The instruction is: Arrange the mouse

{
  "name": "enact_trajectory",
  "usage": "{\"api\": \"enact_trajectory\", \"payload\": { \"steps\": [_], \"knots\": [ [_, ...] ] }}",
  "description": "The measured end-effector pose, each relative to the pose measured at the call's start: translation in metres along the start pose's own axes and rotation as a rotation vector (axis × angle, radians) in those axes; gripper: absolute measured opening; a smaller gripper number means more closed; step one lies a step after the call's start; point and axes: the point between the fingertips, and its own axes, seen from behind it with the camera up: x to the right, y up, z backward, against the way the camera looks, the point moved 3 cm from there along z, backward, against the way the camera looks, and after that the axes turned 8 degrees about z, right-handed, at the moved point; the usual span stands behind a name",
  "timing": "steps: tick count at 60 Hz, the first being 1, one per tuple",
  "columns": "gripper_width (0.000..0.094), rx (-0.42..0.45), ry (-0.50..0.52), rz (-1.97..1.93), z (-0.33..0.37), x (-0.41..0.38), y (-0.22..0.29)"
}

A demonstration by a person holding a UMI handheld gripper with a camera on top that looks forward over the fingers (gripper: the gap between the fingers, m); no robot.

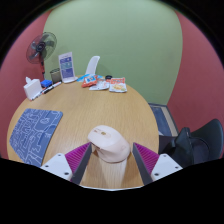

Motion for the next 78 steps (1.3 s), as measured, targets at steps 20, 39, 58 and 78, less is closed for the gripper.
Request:
{"api": "enact_trajectory", "payload": {
  "steps": [20, 39, 58, 78],
  "knots": [
    [0.0703, 0.036, -0.018, -0.011, -0.047, 0.022, 0.028],
    [0.0389, 0.025, -0.082, -0.041, -0.045, 0.019, 0.034],
    [0.0389, 0.315, -0.347, -0.123, 0.105, 0.003, 0.188],
    [0.0385, 0.244, -0.049, -0.107, 0.061, -0.272, 0.176]
  ]
}}
